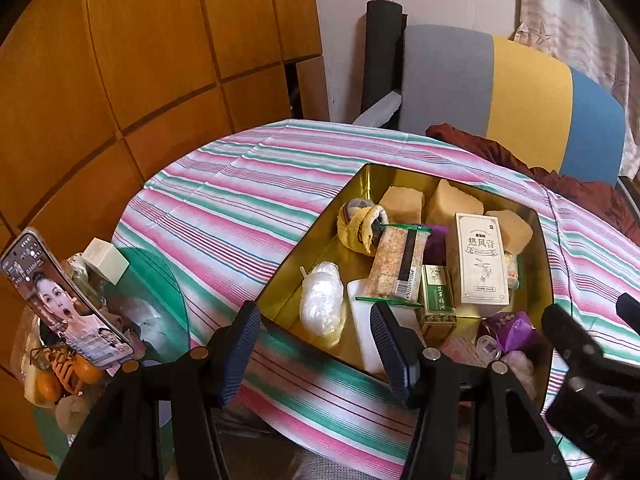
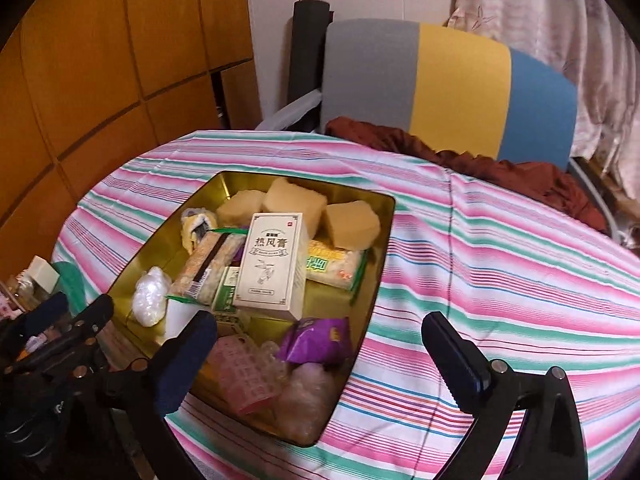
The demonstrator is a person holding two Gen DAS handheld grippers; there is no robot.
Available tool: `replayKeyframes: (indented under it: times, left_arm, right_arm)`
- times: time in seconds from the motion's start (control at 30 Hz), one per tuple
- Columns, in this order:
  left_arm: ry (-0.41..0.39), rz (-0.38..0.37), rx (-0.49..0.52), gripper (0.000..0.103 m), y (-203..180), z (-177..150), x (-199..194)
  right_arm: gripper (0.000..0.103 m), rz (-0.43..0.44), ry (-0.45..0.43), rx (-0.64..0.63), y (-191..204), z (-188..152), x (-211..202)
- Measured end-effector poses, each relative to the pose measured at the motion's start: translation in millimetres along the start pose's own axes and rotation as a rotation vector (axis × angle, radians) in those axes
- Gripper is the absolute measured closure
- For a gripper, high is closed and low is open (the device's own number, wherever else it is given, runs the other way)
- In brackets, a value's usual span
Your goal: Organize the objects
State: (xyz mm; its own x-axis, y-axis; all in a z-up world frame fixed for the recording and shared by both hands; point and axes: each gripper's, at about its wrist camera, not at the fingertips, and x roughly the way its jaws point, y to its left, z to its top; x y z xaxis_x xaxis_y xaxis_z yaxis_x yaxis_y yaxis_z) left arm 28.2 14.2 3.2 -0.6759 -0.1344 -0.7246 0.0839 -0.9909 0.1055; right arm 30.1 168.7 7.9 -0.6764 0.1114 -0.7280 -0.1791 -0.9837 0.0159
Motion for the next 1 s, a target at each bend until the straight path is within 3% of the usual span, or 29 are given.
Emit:
replayKeyframes:
  times: [0.17, 0.5, 1.0]
  left_arm:
    - [0.010, -0.042, -0.018, 0.045, 4.5, 3.2, -4.1]
    - [0.028, -0.069, -0.061, 0.045, 16.1, 6.5, -11.0]
    - [0.017, -0.081, -0.040, 0.046, 14.2, 7.3, -18.2]
  right_arm:
    - [0.000, -0.092, -0.013, -0.017, 8.8, -5.9, -4.5]
    - [0.000, -0.128, -0.036, -0.004, 17.1, -9.5, -12.2]
    - [0.000, -0.158, -0.068, 0.022, 13.8, -3.9, -19.2]
